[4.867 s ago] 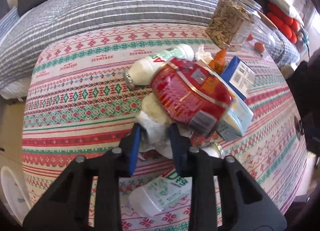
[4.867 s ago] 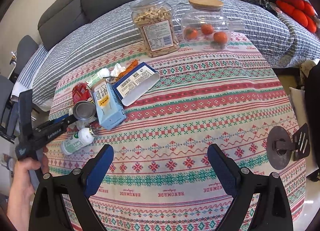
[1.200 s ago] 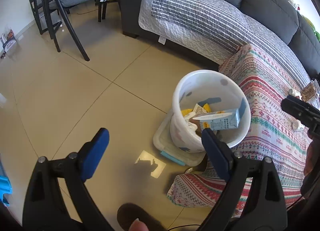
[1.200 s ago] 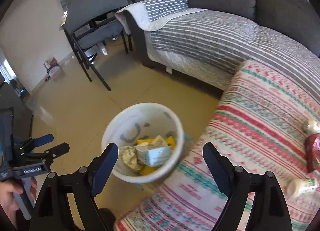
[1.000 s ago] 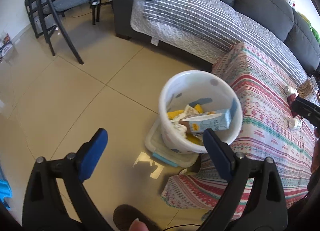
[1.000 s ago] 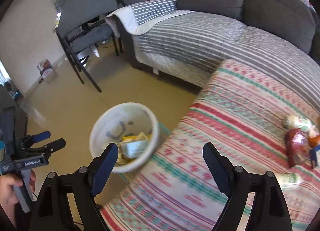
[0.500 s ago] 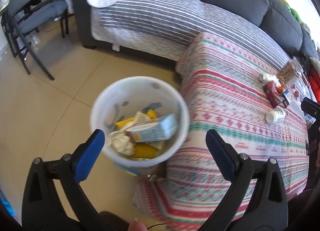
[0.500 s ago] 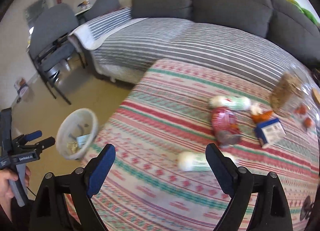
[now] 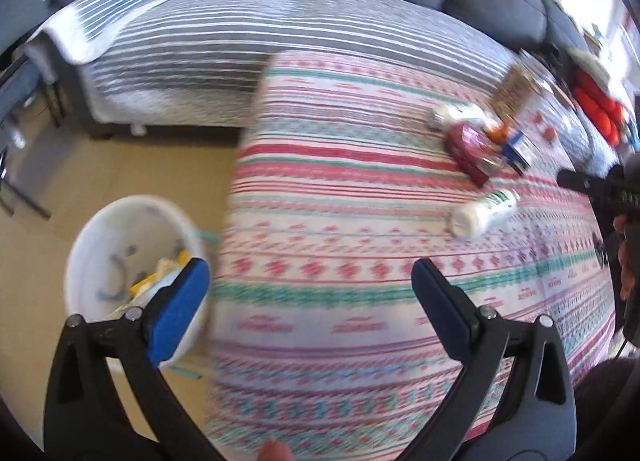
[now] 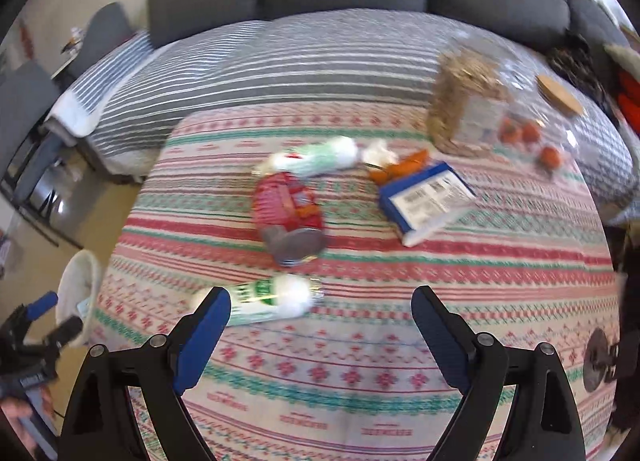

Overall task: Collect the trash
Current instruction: 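Grasp the white bottle with the left tool while the right tool grasps the blue-white box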

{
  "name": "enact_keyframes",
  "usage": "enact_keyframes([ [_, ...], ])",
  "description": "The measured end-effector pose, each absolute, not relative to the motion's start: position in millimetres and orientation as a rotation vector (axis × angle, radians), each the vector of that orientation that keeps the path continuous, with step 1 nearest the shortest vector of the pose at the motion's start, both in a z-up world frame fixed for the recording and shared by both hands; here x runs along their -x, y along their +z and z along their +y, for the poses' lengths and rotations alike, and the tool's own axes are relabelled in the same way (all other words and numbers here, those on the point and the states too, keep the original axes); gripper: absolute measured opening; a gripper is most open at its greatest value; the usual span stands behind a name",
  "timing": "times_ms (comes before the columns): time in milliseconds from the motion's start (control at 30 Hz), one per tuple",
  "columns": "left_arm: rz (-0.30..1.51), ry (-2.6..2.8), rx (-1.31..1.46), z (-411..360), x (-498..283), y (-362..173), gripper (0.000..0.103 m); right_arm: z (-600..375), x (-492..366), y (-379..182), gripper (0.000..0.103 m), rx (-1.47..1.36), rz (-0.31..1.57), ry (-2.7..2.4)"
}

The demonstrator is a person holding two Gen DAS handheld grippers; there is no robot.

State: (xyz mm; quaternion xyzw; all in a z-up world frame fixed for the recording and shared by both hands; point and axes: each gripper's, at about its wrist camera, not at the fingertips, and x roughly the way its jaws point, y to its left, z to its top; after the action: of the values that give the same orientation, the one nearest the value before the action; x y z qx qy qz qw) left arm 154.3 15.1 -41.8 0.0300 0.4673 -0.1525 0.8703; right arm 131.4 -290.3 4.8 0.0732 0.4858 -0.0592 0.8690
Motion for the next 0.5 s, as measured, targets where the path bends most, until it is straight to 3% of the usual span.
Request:
enact_keyframes([
  [367, 0.943, -0.571, -0.27, -115.3, -165.2, -56.9, 0.1, -355.3, -108.0, -3.0, 0.093, -0.236, 1.042, -0.223],
  [500, 0.947, -0.638, -0.326, -152.7, -173.5, -66.3, 0.09, -380.5, -98.8, -5.7, 0.093, -0.272, 1.045, -0.261],
])
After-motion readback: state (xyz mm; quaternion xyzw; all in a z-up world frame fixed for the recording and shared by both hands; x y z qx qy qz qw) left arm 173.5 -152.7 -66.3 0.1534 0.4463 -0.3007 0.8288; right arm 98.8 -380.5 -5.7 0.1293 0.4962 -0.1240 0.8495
